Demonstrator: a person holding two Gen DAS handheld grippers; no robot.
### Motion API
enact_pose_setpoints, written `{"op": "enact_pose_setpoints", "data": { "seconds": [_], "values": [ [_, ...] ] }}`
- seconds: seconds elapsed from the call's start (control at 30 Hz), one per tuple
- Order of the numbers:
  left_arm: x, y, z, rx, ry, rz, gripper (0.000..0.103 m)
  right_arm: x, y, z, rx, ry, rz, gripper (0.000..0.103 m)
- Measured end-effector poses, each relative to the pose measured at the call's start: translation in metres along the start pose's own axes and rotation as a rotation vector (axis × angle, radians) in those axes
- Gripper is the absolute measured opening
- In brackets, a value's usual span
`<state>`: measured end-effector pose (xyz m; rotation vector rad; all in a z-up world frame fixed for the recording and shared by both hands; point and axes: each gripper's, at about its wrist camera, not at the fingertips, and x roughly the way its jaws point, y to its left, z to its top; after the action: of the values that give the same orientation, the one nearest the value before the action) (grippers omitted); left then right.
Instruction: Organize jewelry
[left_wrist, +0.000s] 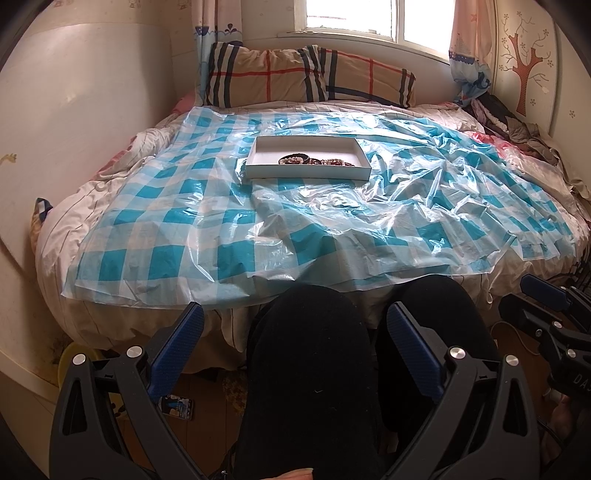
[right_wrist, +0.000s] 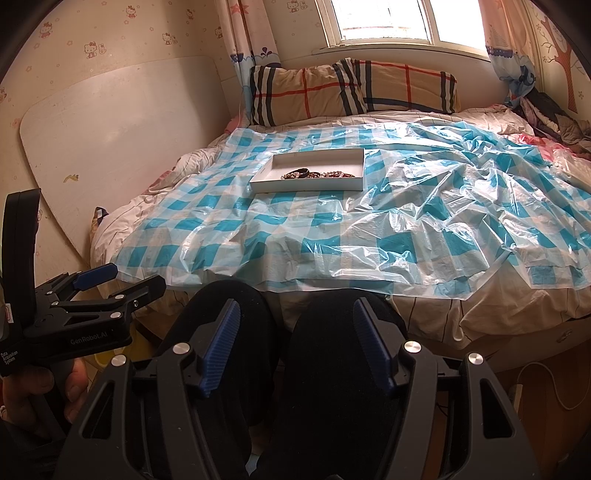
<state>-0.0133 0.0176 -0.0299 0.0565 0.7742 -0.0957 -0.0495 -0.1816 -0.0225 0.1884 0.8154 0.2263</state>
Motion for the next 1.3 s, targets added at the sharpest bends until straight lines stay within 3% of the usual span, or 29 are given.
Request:
{"op": "enact_pose_setpoints", "data": {
  "seconds": [1.3],
  "values": [
    [0.0011,0.0029,0.0001,0.003,0.004,0.009,0.095,0.0007,0.0018,0.0007,-0.003,0.003,-0.002,0.063]
  ]
}}
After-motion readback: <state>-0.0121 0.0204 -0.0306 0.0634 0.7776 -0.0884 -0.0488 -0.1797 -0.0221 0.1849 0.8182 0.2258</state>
